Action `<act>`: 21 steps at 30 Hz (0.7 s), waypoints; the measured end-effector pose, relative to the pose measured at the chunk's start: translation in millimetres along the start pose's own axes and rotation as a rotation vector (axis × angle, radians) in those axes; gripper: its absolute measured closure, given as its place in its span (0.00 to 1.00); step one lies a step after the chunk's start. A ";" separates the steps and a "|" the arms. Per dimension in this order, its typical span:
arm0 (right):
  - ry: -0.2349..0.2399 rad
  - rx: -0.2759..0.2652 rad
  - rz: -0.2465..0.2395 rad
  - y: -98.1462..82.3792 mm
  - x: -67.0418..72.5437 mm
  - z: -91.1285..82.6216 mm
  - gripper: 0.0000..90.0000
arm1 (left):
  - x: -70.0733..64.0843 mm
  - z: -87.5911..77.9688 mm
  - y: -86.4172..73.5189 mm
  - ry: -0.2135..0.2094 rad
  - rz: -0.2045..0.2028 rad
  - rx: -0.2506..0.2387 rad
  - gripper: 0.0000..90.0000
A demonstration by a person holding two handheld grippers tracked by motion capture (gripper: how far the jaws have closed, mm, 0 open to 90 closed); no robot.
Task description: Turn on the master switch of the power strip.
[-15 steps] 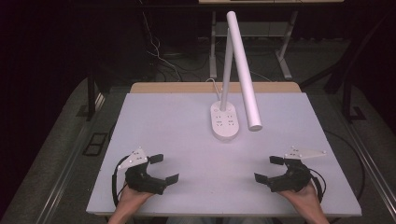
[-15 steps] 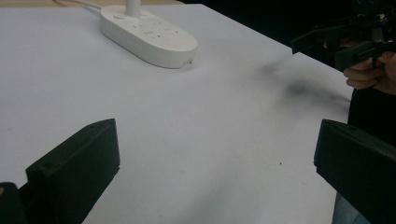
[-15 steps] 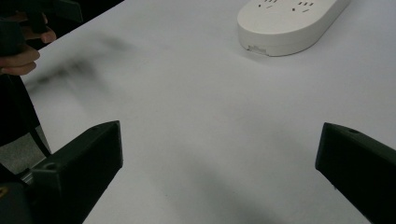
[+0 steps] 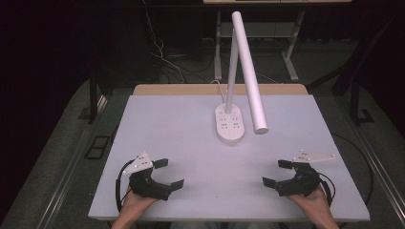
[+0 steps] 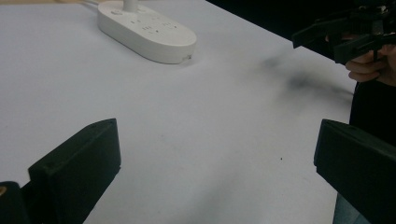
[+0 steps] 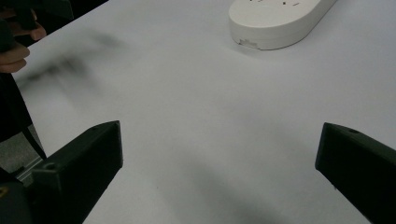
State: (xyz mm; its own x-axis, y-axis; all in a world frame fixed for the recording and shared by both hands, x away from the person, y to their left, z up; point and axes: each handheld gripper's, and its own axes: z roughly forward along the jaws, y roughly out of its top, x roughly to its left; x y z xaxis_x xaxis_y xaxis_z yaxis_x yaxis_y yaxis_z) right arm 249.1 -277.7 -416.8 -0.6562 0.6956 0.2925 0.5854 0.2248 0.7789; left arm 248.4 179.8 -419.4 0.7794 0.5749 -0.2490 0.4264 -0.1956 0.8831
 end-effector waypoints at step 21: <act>0.000 0.000 0.012 -2.2 -3.8 -4.8 0.00 | -2.5 2.9 6.0 -0.021 0.003 0.067 0.00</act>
State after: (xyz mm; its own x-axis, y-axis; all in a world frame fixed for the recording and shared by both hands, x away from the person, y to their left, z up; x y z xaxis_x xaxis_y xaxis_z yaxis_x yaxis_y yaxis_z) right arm 248.0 -284.1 -416.9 -0.6490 0.6984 0.3017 0.5933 0.2163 0.7754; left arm 250.3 174.8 -414.6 0.7898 0.5577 -0.2552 0.4532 -0.2504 0.8555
